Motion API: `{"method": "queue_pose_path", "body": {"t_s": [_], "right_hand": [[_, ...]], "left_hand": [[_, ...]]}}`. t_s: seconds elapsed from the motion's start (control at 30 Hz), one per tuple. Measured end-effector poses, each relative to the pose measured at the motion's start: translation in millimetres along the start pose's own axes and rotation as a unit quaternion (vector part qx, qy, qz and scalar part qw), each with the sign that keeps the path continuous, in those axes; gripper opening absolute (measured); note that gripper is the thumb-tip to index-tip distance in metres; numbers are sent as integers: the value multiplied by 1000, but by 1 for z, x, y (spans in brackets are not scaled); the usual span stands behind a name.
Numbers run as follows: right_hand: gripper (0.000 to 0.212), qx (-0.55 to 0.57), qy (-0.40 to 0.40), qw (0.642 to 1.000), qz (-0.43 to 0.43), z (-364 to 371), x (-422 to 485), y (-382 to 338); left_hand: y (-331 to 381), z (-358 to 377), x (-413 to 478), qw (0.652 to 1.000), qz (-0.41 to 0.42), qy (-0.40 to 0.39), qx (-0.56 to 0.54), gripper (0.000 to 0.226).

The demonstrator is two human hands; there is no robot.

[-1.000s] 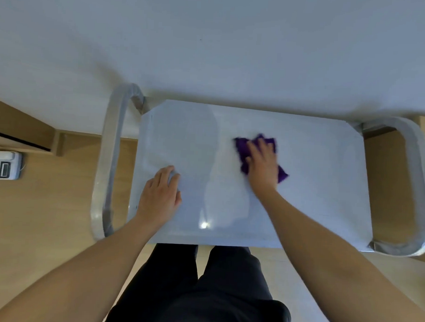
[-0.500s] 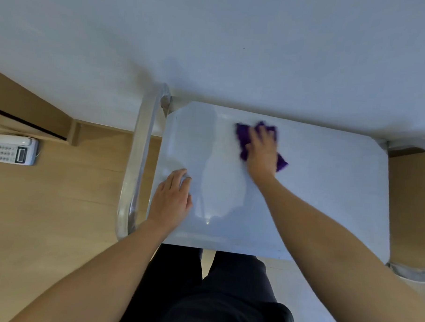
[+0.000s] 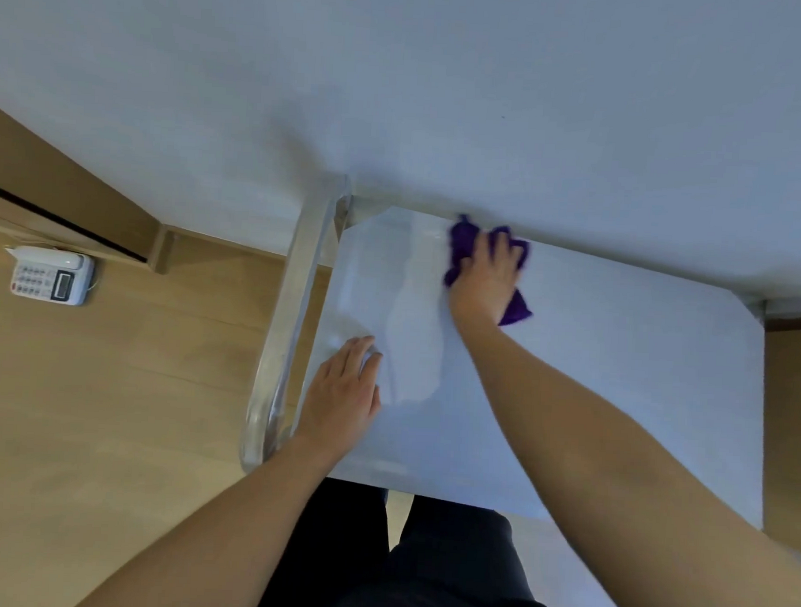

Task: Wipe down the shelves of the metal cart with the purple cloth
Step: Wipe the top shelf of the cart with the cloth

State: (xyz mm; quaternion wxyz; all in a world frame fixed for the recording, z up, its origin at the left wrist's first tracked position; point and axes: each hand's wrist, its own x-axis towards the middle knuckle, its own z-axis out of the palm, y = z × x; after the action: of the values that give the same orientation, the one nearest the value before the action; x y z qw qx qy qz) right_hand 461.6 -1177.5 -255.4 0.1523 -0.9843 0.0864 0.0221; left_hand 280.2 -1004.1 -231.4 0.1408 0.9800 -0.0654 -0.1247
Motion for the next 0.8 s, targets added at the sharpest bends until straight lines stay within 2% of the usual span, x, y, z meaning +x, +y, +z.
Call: {"method": "queue_pose_path", "body": {"t_s": [0.07, 0.1, 0.17, 0.23, 0.27, 0.3, 0.37, 0.4, 0.47, 0.5, 0.53, 0.6, 0.67, 0.73, 0.8], "right_hand": [[53, 26, -7, 994, 110, -3, 4, -9], [53, 17, -8, 996, 90, -1, 1, -24], [52, 1, -17, 997, -74, 11, -9, -59], [49, -8, -83, 953, -292, 25, -21, -87], [51, -10, -127, 924, -361, 27, -24, -94], [52, -11, -151, 907, -393, 26, -19, -94], [54, -7, -103, 926, -362, 22, 2, -80], [57, -4, -71, 952, -299, 18, 13, -71], [57, -1, -57, 991, -125, 14, 29, -54], [55, 2, -61, 996, -63, 13, 31, -55], [53, -7, -61, 997, -54, 14, 27, -64], [49, -18, -60, 982, -180, 20, 8, -87], [48, -13, -109, 935, -336, 29, -17, -102], [50, -10, -161, 910, -383, 29, -33, -101], [49, 1, -148, 920, -362, 22, -31, -83]], "left_hand": [[0, 1, -1, 1000, -3, 1, -6, 46], [1, 2, -2, 1000, -4, 0, -9, 46], [1, 3, -3, 1000, -7, -1, -12, 46], [-1, 5, -5, 1000, -4, -3, -12, 46], [-3, 5, -6, 1000, -1, -2, -13, 47], [-4, 6, -7, 1000, 2, -1, -15, 47], [-5, 6, -7, 1000, 7, 2, -27, 47], [-5, 5, -7, 999, 8, 4, -32, 47], [-5, 6, -7, 999, 9, 4, -37, 48], [-4, 7, -8, 999, 10, 2, -38, 48], [-4, 7, -8, 999, 10, 1, -40, 49], [-3, 8, -10, 999, 6, -2, -43, 50], [-3, 8, -10, 999, 4, -6, -42, 51], [-4, 8, -11, 999, 8, -8, -34, 51], [-2, 8, -10, 999, 9, -8, -32, 51]]}}
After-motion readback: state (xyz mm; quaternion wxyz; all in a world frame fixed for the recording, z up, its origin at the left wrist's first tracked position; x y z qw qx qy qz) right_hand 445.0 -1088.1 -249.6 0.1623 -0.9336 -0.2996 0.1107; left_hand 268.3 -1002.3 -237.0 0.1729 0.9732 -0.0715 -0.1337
